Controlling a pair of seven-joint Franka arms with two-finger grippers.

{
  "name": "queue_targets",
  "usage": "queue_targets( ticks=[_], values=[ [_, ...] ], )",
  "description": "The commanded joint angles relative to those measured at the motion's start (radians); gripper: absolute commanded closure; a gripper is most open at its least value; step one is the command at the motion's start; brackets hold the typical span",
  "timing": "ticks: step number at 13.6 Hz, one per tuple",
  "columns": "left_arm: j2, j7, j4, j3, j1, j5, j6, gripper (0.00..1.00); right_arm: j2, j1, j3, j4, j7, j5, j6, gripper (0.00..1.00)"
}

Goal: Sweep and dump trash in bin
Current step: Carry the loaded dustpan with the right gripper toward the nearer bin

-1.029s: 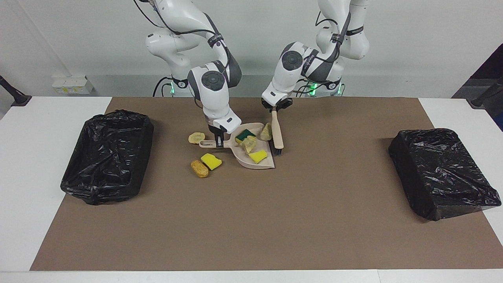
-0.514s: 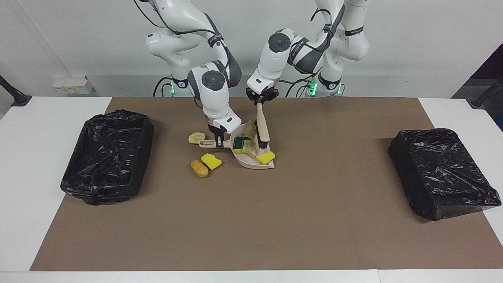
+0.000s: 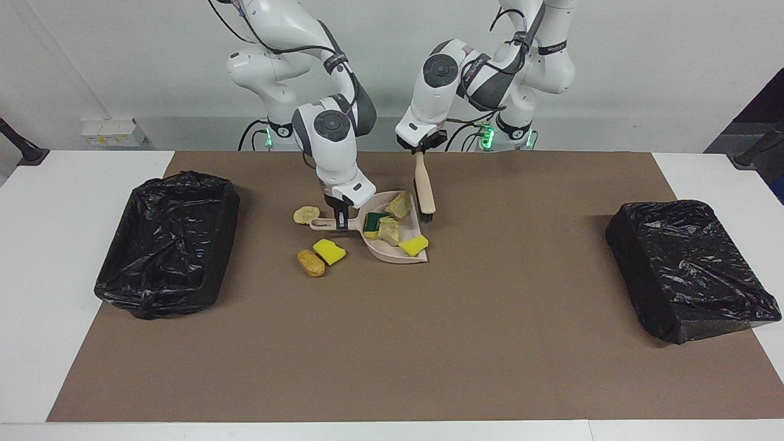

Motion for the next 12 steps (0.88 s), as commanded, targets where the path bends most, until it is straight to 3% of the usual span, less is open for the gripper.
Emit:
queue_targets(
  ticks=[1,3,6,9,12],
  values=[
    [-0.122,-0.107,-0.124,-0.017,-0.053,0.013,0.009,1.00,-0.034,-0.030,0.005,-0.008,-0.037,-0.009,-0.034,1.00],
    [-0.188,-0.166,-0.194,-0.018,-0.100,0.013,0.018,1.00,-0.046,-0.070,0.005,0.037,-0.067,-0.009,-0.112,1.00],
    [-0.201,-0.261,-0.279,-0.050,-0.212,0.013,0.127,1.00,-0.048,-0.150,0.005,0.118,-0.146,-0.006,-0.207,1.00],
    [-0.132,-0.267,-0.282,-0.052,-0.237,0.000,0.237,1.00,-0.048,-0.233,0.003,0.212,-0.208,-0.006,-0.296,1.00],
    [-0.090,-0.249,-0.278,-0.052,-0.239,0.000,0.269,1.00,-0.049,-0.323,-0.009,0.274,-0.280,-0.020,-0.342,1.00]
  ],
)
